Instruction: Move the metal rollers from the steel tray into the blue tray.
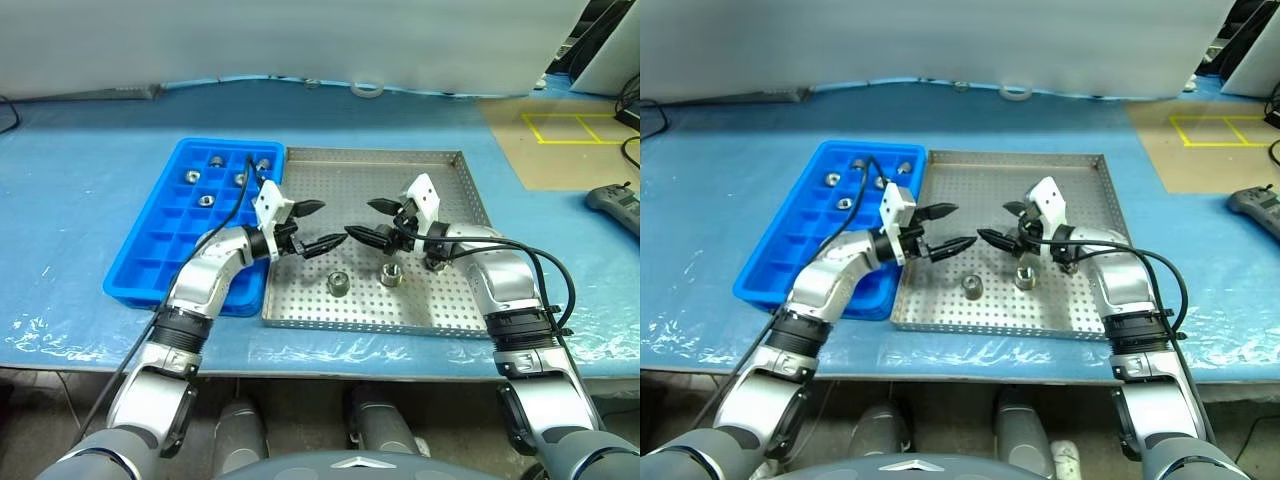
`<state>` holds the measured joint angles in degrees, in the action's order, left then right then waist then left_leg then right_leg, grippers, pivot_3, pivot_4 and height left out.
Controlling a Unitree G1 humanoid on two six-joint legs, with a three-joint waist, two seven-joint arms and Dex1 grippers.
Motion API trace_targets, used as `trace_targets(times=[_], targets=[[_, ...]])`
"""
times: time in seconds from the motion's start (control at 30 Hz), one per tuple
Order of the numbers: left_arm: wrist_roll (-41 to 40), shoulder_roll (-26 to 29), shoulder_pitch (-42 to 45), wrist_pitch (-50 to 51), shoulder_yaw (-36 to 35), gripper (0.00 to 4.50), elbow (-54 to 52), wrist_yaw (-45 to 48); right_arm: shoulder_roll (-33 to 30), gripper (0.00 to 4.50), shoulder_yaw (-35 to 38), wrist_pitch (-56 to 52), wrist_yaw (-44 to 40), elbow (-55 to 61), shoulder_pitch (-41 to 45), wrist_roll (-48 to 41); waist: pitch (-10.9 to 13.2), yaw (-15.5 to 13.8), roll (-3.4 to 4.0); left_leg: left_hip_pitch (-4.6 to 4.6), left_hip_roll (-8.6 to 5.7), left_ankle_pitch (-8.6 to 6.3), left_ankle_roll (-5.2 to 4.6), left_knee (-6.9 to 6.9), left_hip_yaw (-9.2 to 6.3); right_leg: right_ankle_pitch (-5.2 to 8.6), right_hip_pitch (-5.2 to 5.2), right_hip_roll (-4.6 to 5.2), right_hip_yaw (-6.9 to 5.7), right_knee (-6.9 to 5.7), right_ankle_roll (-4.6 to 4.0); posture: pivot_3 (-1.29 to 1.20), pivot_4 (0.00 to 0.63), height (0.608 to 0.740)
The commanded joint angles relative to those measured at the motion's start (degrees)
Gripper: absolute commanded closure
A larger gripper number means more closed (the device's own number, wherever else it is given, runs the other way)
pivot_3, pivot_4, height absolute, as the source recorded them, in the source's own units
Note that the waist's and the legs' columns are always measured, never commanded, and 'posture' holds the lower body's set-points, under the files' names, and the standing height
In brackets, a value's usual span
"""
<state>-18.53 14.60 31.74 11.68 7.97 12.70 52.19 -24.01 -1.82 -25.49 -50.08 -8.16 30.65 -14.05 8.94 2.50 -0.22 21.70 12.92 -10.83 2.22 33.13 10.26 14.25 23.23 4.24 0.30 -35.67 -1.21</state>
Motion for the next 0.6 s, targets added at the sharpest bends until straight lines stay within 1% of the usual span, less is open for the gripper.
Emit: trace_targets(times=[0.03,0.47,0.5,0.6], targets=[[0.83,0.06,0.46,-0.76,0.58,0.00,-1.26,0.59,0.06,0.01,0.55,1.04,0.26,1.63,0.82,-1.14,0.00,-0.04,0.00,0.00,0.00,0.00,-0.01,0.00,0.00,0.00,0.00,0.00,0.00,0.00,0.00,-0.43,0.150,0.740],[2.17,-0.04,0.25,-1.25,1.46,0.00,-0.93,1.00,0.46,0.01,0.45,1.47,0.93,1.41,0.62,-1.13,0.00,-0.01,0.00,-0.01,-0.01,0.00,-0.01,0.00,0.00,0.00,0.00,0.00,0.01,0.00,0.00,-0.44,0.150,0.740],[2.19,-0.10,0.24,-1.30,1.39,0.00,-0.88,1.02,0.81,0.01,0.91,1.14,0.99,1.51,0.74,-1.81,0.00,0.00,0.00,0.00,-0.01,0.00,-0.01,0.01,0.00,0.00,0.00,0.00,0.01,0.00,0.00,-0.44,0.150,0.740],[2.00,-0.41,0.22,-1.36,1.11,0.00,-0.70,1.10,3.40,0.01,5.22,-3.71,2.09,2.65,2.13,-8.05,0.00,0.02,0.00,-0.01,0.00,-0.01,-0.01,0.00,0.00,0.00,0.00,0.00,0.01,0.00,0.00,-0.44,0.150,0.740]])
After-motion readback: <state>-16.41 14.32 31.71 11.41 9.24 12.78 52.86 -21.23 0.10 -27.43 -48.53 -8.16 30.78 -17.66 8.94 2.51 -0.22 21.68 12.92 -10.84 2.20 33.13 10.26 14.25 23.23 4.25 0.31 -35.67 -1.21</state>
